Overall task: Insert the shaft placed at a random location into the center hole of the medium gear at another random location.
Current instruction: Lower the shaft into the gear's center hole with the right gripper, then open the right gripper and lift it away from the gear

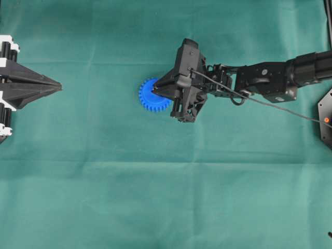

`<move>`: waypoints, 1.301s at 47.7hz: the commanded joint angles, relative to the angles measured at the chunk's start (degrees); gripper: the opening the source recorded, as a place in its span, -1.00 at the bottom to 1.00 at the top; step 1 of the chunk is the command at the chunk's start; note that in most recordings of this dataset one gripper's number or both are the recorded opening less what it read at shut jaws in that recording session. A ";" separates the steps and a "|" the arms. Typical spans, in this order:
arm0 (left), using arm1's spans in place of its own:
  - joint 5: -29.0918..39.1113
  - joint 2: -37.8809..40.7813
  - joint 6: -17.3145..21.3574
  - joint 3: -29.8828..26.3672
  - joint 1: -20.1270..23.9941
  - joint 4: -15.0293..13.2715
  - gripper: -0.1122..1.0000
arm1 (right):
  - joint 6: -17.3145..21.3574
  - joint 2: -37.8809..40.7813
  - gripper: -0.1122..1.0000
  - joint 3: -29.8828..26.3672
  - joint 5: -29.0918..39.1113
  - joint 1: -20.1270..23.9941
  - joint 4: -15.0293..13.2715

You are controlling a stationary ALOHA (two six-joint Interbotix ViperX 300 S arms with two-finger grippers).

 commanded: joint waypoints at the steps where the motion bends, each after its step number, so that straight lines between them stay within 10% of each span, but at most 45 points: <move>1: -0.62 0.53 -0.09 -1.32 0.09 0.09 -0.79 | 0.70 -0.18 -0.56 -1.58 -0.88 0.09 0.18; 46: -0.53 0.53 0.00 -1.32 0.09 0.18 -0.79 | 0.79 0.18 -0.54 -1.23 -0.09 0.62 0.26; 62: -0.53 0.53 0.00 -1.32 0.09 0.09 -0.79 | 0.70 -2.55 0.89 -1.05 -0.35 1.32 0.26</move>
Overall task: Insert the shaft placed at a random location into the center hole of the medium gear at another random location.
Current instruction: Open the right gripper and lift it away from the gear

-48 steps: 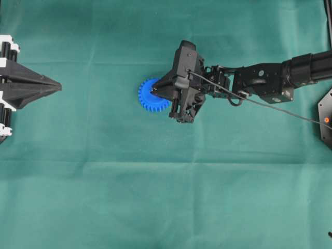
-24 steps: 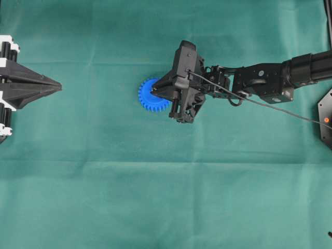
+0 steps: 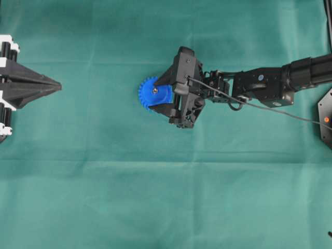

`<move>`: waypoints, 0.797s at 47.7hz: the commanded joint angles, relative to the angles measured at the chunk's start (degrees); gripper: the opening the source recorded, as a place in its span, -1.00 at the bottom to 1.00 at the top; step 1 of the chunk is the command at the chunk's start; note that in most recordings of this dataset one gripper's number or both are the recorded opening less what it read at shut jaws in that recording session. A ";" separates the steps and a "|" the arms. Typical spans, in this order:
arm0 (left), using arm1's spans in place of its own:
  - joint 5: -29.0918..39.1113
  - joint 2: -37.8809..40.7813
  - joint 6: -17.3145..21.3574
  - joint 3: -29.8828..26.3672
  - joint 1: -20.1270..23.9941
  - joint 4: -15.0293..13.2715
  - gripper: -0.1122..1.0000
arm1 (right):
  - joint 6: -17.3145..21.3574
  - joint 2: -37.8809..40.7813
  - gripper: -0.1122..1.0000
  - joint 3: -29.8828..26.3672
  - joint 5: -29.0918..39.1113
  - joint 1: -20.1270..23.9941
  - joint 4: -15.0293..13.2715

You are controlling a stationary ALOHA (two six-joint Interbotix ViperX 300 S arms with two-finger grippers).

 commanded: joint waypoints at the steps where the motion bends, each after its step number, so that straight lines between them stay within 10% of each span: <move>1: -0.62 0.44 0.00 -1.41 0.09 0.18 -0.79 | 0.62 -3.34 0.90 -0.70 0.00 -0.18 0.18; 38: -0.35 0.44 0.00 -1.41 0.09 0.18 -0.79 | -2.29 -30.41 0.81 6.94 5.80 -0.18 -1.93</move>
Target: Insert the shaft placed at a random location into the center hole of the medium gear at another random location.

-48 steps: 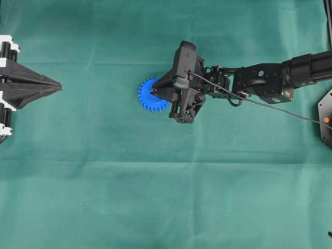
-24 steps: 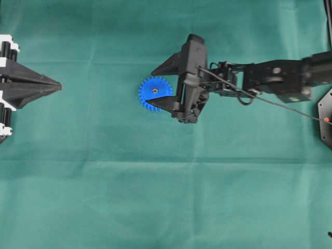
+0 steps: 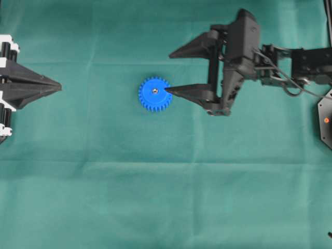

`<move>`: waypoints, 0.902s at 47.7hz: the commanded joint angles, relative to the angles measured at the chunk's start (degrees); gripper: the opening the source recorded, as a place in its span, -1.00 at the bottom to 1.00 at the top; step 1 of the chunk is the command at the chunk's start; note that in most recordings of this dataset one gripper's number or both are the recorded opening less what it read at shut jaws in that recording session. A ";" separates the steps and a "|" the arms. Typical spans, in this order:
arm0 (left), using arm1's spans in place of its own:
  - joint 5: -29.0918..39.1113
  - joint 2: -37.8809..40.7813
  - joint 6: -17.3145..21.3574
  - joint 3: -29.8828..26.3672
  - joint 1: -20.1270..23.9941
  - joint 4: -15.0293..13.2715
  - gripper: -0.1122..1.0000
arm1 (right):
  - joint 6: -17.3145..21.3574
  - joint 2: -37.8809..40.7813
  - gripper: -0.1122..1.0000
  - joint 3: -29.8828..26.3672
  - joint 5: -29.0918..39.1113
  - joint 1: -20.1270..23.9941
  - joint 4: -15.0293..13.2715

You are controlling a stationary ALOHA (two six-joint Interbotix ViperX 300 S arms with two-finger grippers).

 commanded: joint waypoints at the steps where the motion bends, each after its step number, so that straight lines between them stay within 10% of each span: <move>1: -0.35 0.44 0.00 -1.32 0.09 0.18 -0.79 | -0.62 -3.52 0.81 1.32 -0.35 0.00 0.09; 43: 0.18 0.44 0.00 -1.23 0.09 0.09 -0.79 | -0.09 -22.41 0.80 16.26 0.44 -0.09 0.35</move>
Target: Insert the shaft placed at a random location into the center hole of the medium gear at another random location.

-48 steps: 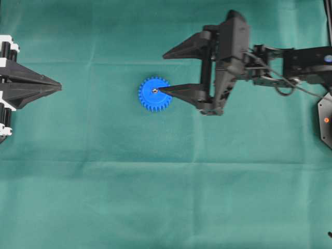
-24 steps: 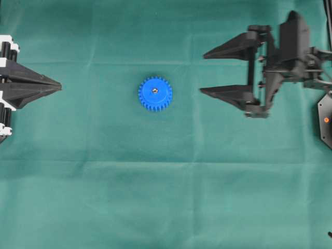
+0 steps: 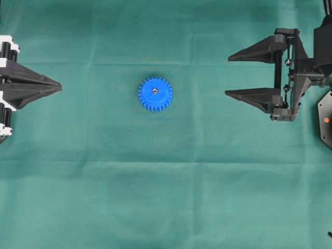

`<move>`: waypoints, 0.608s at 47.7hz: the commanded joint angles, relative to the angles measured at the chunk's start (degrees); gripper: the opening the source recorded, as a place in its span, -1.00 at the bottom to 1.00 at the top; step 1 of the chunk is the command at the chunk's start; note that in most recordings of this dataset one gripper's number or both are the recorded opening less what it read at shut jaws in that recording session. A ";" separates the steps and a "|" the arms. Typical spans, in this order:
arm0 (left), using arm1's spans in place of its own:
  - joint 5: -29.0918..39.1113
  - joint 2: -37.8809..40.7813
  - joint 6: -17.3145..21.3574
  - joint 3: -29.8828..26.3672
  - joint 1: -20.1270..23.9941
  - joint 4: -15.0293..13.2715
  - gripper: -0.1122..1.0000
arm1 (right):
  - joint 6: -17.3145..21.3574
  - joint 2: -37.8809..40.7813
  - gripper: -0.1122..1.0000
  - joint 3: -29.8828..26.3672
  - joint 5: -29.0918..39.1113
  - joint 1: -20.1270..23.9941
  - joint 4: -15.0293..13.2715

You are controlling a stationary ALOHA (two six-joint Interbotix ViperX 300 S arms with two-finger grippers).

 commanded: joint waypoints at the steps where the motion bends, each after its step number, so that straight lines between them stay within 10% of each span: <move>1: -0.26 0.44 0.00 -1.23 0.09 0.18 -0.79 | -0.09 -0.09 0.80 -0.79 -0.18 0.00 0.18; 29: 0.35 0.44 0.00 -1.23 0.09 0.09 -0.79 | -0.18 0.00 0.80 -0.79 -0.62 0.00 0.09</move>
